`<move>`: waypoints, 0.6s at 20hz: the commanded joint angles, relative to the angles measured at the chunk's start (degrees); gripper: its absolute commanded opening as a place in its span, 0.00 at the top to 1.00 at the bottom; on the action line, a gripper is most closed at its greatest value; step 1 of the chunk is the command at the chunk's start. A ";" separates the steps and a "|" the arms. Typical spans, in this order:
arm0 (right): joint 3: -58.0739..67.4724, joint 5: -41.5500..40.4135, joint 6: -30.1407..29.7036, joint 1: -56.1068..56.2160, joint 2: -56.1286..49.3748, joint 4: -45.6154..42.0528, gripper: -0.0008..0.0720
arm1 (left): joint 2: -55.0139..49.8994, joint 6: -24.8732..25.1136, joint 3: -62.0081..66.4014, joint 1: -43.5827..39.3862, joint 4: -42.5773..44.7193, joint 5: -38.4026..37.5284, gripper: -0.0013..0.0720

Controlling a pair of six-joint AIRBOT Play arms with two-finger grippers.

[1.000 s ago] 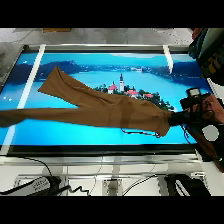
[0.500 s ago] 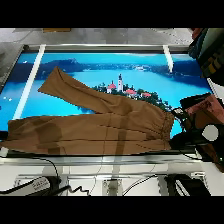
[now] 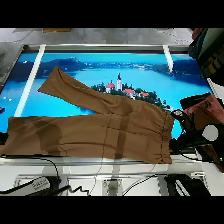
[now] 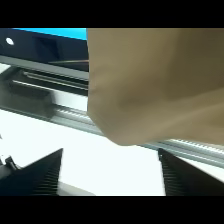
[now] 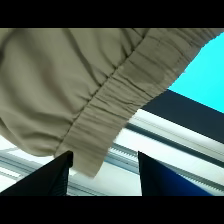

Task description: Fold the clothes and pants, and hang the long-sleeved shirts on hangers.

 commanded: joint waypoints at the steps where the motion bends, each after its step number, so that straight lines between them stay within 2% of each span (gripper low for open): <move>1: 0.11 -3.39 0.07 0.00 -0.04 -0.04 0.34 | 0.09 -2.73 0.42 -0.07 0.87 1.66 0.40; 2: 0.22 -7.48 0.44 0.00 -0.04 -0.72 0.36 | 0.09 -4.15 1.05 -0.07 0.90 2.43 0.43; 3: 0.39 -12.50 2.58 0.00 -0.04 -1.84 0.40 | 0.09 -6.64 2.01 -0.07 0.87 3.04 0.53; 4: 0.76 -18.21 5.95 0.00 -0.07 -3.37 0.48 | 0.09 -9.46 3.32 -0.11 0.79 3.26 0.87; 5: 1.22 -24.87 8.72 -0.04 -0.09 -5.07 0.80 | 0.09 -11.72 4.87 -0.24 0.61 3.39 0.95; 6: 1.49 -31.45 11.82 -0.76 -0.17 -5.92 0.88 | 0.09 -13.77 6.58 -0.31 0.15 3.98 0.95; 8: 2.27 -41.79 18.58 -5.11 -1.66 -5.38 0.89 | 0.11 -17.25 9.84 -0.28 -2.05 4.48 0.95; 9: 3.08 -42.84 20.33 -8.46 -3.50 -4.50 0.95 | 0.11 -18.05 10.95 -0.31 -3.26 4.87 0.95; 12: 4.52 -38.07 18.01 -20.11 -10.80 3.87 0.95 | 0.09 -18.18 11.72 -0.31 -6.56 5.27 0.95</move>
